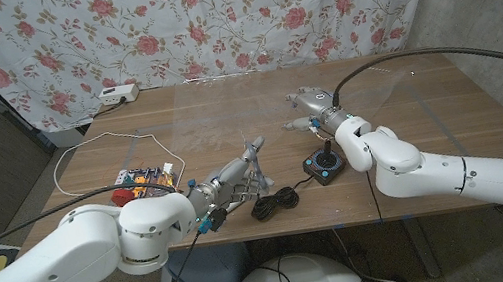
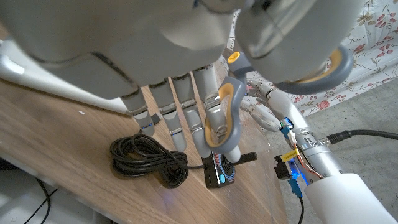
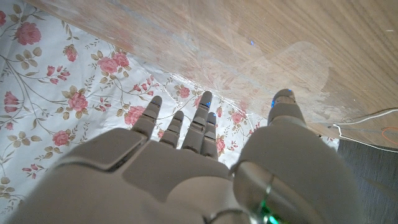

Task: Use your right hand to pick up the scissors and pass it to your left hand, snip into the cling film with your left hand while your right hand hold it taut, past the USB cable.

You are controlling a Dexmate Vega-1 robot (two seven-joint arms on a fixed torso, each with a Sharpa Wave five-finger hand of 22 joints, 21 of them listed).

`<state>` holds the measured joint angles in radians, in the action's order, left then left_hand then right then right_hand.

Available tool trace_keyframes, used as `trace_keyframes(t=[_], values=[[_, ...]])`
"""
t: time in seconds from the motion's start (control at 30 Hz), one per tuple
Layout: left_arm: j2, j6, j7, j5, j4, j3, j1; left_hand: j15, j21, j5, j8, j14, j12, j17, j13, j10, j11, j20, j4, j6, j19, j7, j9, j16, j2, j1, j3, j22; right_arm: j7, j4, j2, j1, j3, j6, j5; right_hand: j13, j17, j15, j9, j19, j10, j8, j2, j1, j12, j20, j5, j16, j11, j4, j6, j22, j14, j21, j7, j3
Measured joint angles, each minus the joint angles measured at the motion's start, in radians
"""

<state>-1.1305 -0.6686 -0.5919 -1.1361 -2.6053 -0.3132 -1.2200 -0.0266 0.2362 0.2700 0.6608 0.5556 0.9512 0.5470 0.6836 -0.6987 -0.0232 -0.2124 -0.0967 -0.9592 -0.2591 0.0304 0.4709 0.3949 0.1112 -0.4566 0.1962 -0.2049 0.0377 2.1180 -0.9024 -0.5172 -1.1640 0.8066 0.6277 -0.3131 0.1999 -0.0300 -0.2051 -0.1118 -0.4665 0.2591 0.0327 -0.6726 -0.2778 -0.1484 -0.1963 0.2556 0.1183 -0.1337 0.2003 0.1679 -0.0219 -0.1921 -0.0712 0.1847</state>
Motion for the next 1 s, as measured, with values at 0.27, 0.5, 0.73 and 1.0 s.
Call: trace_keyframes(t=[0.27, 0.5, 0.73, 1.0], values=[[-0.005, -0.003, -0.001, -0.013, -0.001, -0.005, 0.009, 0.0, 0.0, 0.004, -0.007, 0.0, 0.0, 0.0, -0.003, 0.0, 0.0, 0.0, 0.004, 0.0, 0.0, 0.0, -0.001, 0.0, -0.002, -0.002, 0.004, 0.0, -0.063, -0.024, 0.021, 0.043, -0.045, 0.016, 0.033, 0.007, 0.0, 0.0, 0.0, 0.013, 0.017, -0.001, 0.0, 0.008, 0.019, -0.012, -0.004, -0.016, -0.005, 0.003, 0.0, 0.0, 0.033, 0.011, 0.0, -0.003], [-0.006, -0.004, 0.002, -0.021, -0.001, -0.007, 0.012, 0.0, 0.0, 0.004, -0.01, 0.0, 0.0, 0.0, -0.005, 0.0, 0.0, 0.0, 0.0, 0.0, 0.0, 0.0, 0.0, 0.0, -0.005, -0.005, 0.008, 0.0, -0.08, -0.05, 0.041, 0.085, -0.092, 0.021, 0.045, 0.012, 0.0, -0.004, 0.0, 0.028, 0.048, -0.016, 0.0, 0.008, 0.039, -0.017, -0.008, -0.023, -0.019, 0.003, -0.017, 0.0, 0.05, 0.011, 0.005, -0.003], [-0.01, -0.002, 0.008, -0.026, 0.008, -0.014, 0.023, 0.0, 0.0, 0.004, -0.01, 0.0, -0.001, 0.0, -0.005, 0.0, 0.0, 0.0, 0.0, 0.0, 0.0, 0.0, 0.005, 0.0, -0.005, -0.005, 0.008, 0.0, -0.172, -0.07, 0.058, 0.119, -0.13, 0.044, 0.107, 0.013, 0.0, 0.004, 0.0, 0.049, 0.091, -0.038, -0.028, -0.042, 0.059, -0.023, -0.008, -0.039, -0.043, -0.02, -0.068, 0.0, 0.083, 0.011, 0.012, 0.02], [-0.013, 0.002, 0.011, -0.031, 0.011, -0.016, 0.028, 0.0, 0.0, 0.004, -0.015, 0.008, -0.002, -0.005, -0.005, 0.0, 0.0, 0.0, 0.0, 0.0, 0.0, 0.0, 0.005, 0.0, -0.011, -0.011, 0.009, 0.0, -0.231, -0.093, 0.079, 0.153, -0.169, 0.063, 0.137, 0.013, 0.0, 0.01, -0.002, 0.058, 0.121, -0.049, -0.053, -0.121, 0.071, -0.025, -0.008, -0.039, -0.073, -0.04, -0.123, 0.0, 0.104, 0.011, 0.032, 0.057]])
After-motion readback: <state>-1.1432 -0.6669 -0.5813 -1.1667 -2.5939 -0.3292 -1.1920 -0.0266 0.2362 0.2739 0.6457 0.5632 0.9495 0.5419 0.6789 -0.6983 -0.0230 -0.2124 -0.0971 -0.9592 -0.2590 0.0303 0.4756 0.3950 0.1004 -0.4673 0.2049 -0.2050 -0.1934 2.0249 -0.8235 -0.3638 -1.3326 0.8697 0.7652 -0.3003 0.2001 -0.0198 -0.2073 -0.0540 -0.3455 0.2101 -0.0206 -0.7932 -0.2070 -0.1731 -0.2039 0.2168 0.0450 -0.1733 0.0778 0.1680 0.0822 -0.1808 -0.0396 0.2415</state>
